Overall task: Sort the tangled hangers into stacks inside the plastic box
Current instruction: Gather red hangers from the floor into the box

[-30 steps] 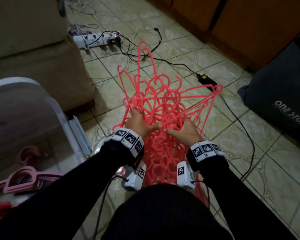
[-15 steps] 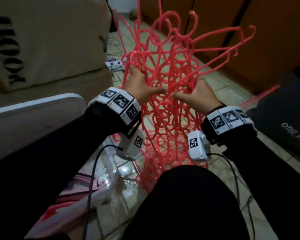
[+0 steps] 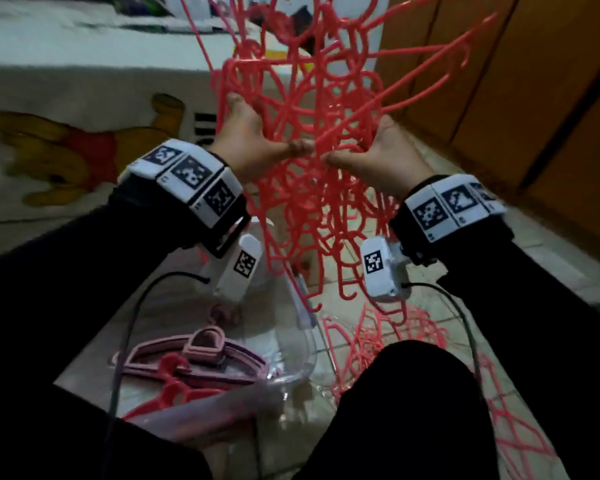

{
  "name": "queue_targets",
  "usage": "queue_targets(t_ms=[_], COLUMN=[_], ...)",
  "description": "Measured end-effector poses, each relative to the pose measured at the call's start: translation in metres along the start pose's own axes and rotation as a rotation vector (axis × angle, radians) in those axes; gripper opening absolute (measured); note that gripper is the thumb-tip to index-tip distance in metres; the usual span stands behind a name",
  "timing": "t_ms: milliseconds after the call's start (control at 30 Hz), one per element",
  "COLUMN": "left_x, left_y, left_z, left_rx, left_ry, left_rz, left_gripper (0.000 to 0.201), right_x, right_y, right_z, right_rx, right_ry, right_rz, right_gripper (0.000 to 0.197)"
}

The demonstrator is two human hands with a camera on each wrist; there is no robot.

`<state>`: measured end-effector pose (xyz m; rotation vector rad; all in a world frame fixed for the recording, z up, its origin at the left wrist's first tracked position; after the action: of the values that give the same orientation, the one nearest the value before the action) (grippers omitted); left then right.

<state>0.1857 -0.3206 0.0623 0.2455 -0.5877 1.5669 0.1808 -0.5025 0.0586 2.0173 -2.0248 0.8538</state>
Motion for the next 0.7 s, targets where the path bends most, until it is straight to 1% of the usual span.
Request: queue_targets(t_ms=[100, 200, 233, 300, 333, 433, 467, 500, 567, 633, 700], left_x=[0.043, 0.079, 0.088, 0.104, 0.111, 0.127, 0.131, 0.133, 0.134, 0.127, 0.121], left_y=[0.017, 0.04, 0.048, 0.062, 0.068, 0.086, 0.091, 0.095, 0.102, 0.105, 0.109], left_z=[-0.022, -0.055, -0.067, -0.096, -0.111, -0.155, -0.169, -0.183, -0.207, -0.228, -0.248], left_rx=[0.046, 0.129, 0.164, 0.23, 0.255, 0.293, 0.308, 0.328, 0.375, 0.408, 0.438], left_ry=[-0.051, -0.081, -0.078, -0.066, -0.068, -0.077, -0.088, -0.1, -0.115, -0.085, -0.132], left_rz=[0.075, 0.119, 0.123, 0.131, 0.143, 0.198, 0.21, 0.212, 0.177, 0.101, 0.066], left_gripper=[0.124, 0.134, 0.138, 0.14, 0.136, 0.109, 0.105, 0.106, 0.117, 0.12, 0.113], right_x=[-0.051, -0.1, -0.117, -0.152, -0.169, -0.218, -0.233, -0.246, -0.268, -0.285, -0.297], right_y=[-0.009, -0.009, -0.006, 0.002, 0.006, 0.015, 0.018, 0.022, 0.029, 0.037, 0.045], right_z=[-0.014, -0.022, -0.023, -0.022, -0.021, -0.014, -0.011, -0.007, 0.002, 0.013, 0.028], right_rx=[0.011, -0.002, -0.001, -0.005, -0.001, -0.013, -0.024, -0.036, -0.069, -0.087, -0.108], right_ry=[-0.028, -0.048, -0.067, -0.121, -0.129, -0.06, -0.032, -0.032, -0.095, -0.129, -0.115], right_rz=[-0.094, -0.156, -0.183, -0.249, -0.276, -0.348, -0.369, -0.388, -0.423, -0.472, -0.52], right_gripper=[0.072, 0.08, 0.079, 0.071, 0.068, 0.065, 0.065, 0.065, 0.063, 0.047, 0.035])
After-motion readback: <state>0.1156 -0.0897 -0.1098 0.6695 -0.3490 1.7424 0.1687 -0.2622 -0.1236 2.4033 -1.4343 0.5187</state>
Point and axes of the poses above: each hand's wrist, its own y-axis away from the middle knuckle, its own x-axis out of the back of the hand, z = x × y, the point moved 7 cm from there along -y, towards the middle knuckle
